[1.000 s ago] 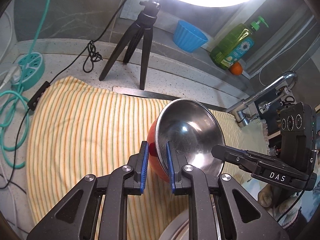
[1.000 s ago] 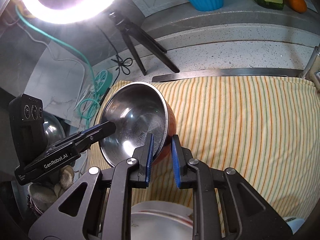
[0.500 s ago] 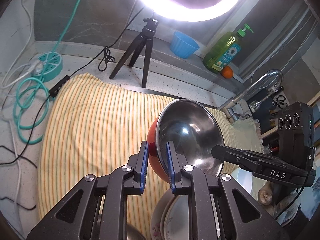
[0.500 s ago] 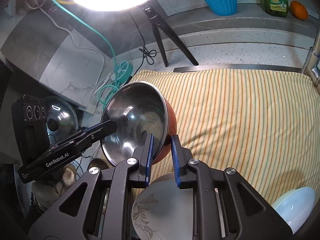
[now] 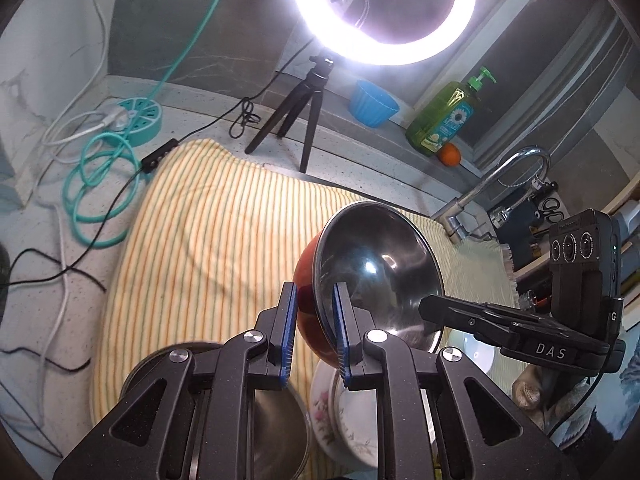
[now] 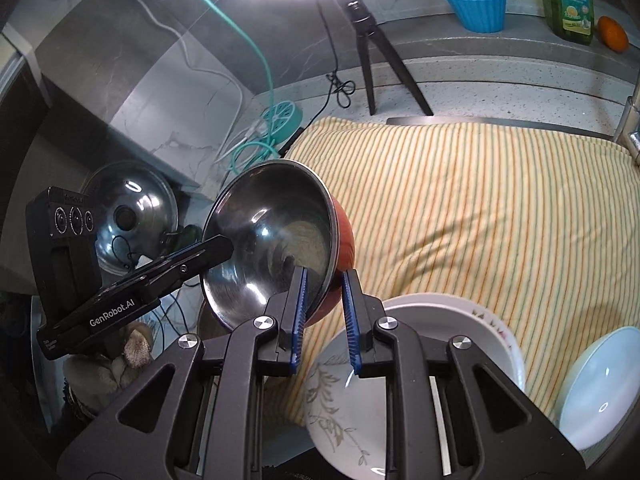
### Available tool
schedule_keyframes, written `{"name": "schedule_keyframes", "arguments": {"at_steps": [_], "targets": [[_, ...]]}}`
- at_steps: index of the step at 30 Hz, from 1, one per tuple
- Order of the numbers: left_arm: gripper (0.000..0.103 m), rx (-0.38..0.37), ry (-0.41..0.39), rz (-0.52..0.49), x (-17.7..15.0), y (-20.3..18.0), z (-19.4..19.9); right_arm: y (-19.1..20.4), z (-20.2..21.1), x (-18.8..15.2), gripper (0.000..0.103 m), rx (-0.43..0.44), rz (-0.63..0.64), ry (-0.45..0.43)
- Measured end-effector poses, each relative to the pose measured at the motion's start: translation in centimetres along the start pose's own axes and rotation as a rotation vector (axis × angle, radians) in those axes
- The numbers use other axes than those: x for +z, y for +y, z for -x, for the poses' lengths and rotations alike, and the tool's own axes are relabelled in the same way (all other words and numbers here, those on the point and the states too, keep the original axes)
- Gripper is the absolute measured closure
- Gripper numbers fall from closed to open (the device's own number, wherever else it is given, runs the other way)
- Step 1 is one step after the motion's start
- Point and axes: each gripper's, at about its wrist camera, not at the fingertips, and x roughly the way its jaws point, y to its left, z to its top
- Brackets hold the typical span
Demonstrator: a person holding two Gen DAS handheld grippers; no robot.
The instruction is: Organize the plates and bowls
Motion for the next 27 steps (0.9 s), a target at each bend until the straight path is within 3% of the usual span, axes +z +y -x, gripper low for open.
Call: {"name": "schedule_keyframes", "arguments": {"at_steps": [15, 27], "targets": [[0.087, 0.054, -0.021, 0.123, -4.9, 4.4, 4.3, 4.9, -3.6, -3.5, 0.085, 0.039, 0.094, 0.11], [0.087, 0.107, 0.016, 0.203, -8.4, 7.5, 4.6, 6.9, -7.9, -5.5, 0.085, 0.012, 0.159, 0.206]]}}
